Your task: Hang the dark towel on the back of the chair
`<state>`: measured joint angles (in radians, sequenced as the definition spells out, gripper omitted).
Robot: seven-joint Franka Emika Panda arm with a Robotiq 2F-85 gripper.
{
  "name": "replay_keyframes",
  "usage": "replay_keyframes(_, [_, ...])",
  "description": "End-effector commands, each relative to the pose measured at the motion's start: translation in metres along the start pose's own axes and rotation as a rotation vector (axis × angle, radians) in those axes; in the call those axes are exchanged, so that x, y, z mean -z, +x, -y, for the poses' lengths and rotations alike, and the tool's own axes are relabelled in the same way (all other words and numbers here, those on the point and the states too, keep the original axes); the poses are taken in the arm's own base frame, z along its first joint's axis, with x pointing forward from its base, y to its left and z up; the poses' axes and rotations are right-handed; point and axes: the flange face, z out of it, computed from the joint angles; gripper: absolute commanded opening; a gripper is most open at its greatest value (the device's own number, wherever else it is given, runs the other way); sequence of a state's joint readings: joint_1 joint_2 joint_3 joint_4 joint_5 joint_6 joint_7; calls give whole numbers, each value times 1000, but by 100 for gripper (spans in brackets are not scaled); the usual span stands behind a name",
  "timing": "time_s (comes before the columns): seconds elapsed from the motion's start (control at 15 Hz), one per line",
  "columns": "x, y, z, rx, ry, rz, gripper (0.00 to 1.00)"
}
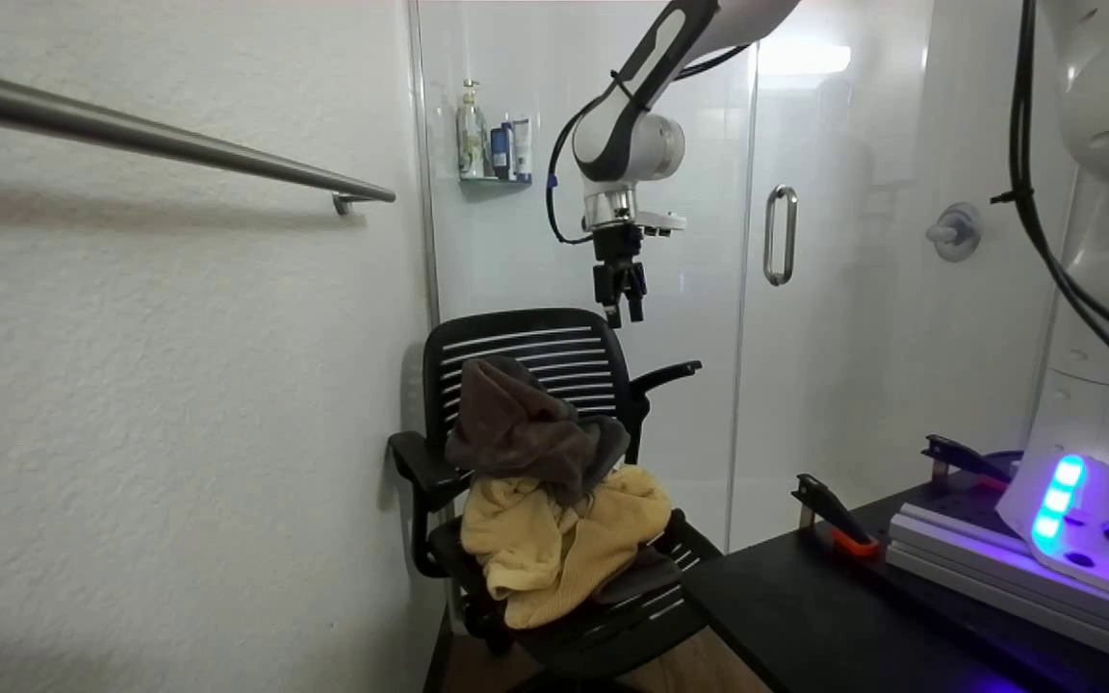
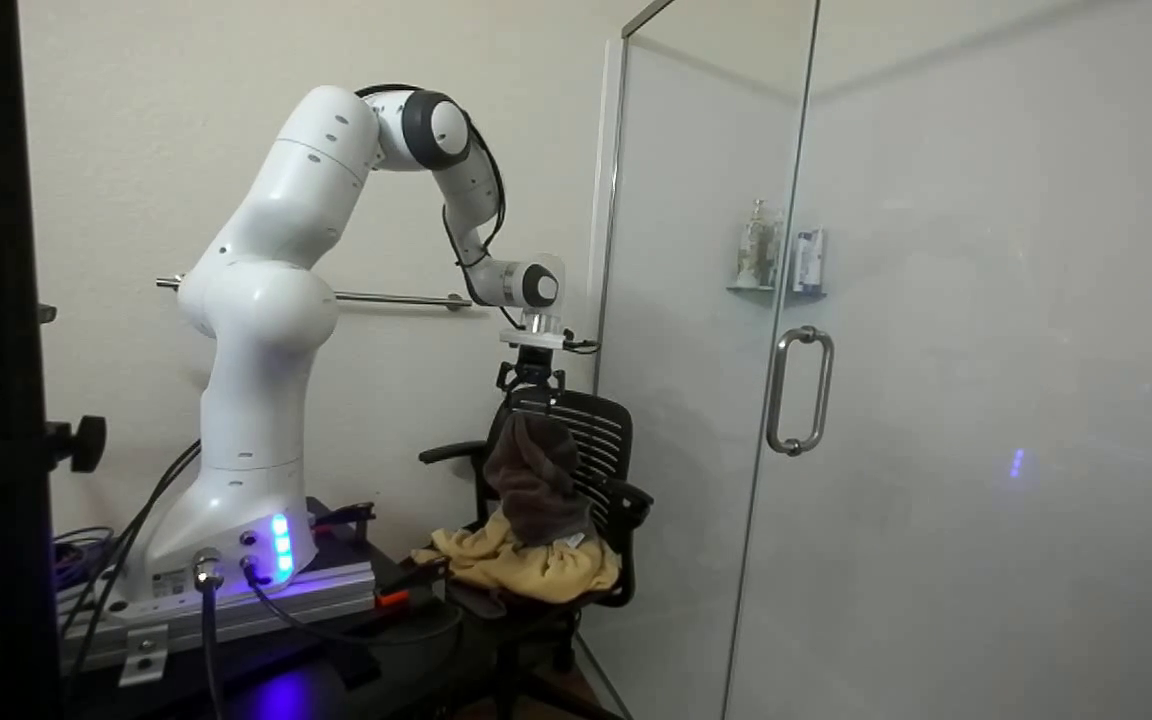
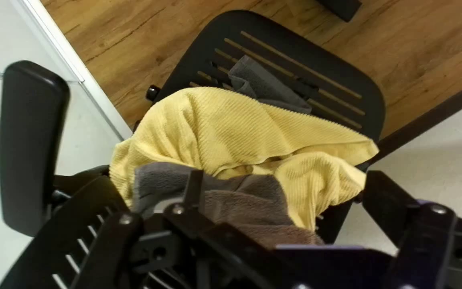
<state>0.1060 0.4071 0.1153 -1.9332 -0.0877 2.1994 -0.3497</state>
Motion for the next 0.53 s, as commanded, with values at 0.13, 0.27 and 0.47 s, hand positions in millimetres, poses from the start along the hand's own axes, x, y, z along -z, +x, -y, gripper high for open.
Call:
replay_keyframes(0.13, [51, -15, -89, -12, 86, -273, 100])
replay_keyframes(0.27, [67, -3, -97, 64, 126, -317, 100])
replay_keyframes(0.47, [77, 27, -90, 202, 200, -230, 100])
